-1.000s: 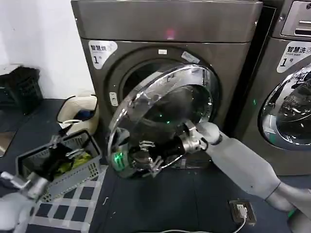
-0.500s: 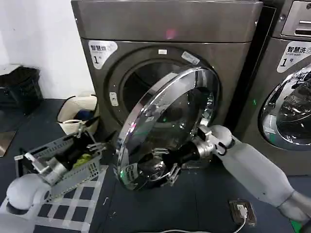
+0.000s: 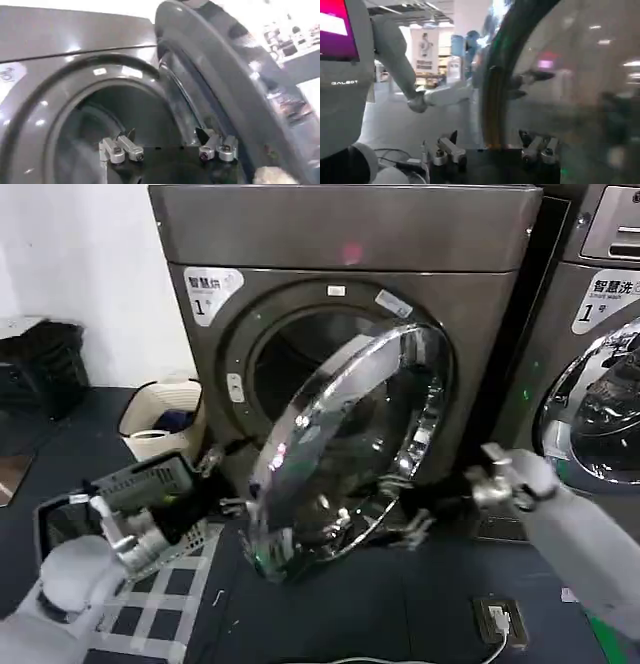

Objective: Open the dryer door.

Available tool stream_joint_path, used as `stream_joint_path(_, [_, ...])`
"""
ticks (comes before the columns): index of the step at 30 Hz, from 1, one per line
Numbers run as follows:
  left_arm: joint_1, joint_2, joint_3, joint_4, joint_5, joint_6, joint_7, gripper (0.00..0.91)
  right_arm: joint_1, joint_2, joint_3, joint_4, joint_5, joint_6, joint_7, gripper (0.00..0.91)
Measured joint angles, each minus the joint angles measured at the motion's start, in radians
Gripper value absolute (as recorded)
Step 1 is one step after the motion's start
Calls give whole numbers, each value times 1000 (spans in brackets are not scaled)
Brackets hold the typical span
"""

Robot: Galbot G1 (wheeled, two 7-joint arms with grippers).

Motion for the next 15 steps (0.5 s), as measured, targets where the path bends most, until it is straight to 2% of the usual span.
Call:
stream_joint_path(7, [-51,-50,106,20,30,-7,-2,907,-329,-135,337,85,60,39,26,907])
stream_joint_path(11, [-100,-75,167,42,34,-8,-5,907,-545,-142,578,114,96,70,54,907])
stream_joint_path(15, [-163,-101,234,76,34,-16,-9,907,-761,-102,831,138,113,121,107,907])
